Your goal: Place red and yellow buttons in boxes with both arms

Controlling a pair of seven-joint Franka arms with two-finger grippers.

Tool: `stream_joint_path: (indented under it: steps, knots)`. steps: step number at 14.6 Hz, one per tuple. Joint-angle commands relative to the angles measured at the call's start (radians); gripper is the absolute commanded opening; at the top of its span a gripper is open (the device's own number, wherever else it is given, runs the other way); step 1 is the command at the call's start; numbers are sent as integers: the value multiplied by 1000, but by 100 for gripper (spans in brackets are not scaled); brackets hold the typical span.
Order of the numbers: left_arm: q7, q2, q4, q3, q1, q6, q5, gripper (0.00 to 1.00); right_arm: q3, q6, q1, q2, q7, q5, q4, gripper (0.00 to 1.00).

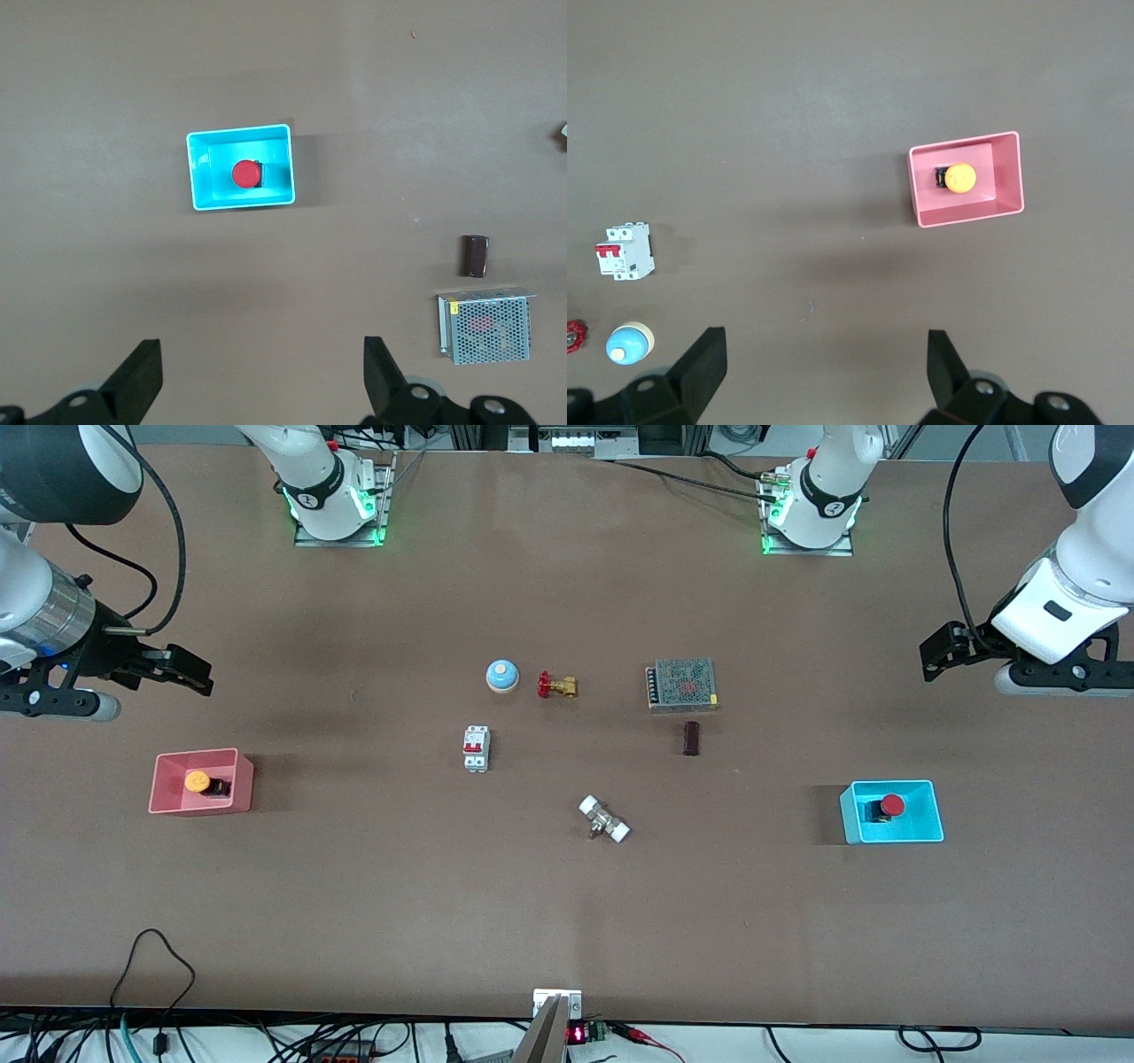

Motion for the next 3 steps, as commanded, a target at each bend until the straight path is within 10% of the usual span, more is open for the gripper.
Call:
stream_joint_path:
  steps: [1, 3]
  knots:
    - [6, 2, 21, -6, 9, -22, -15, 100, 3, -23, -6, 9, 9, 19, 27, 100]
    - [6, 2, 21, -6, 9, -22, -16, 100, 3, -23, -7, 11, 9, 19, 27, 100]
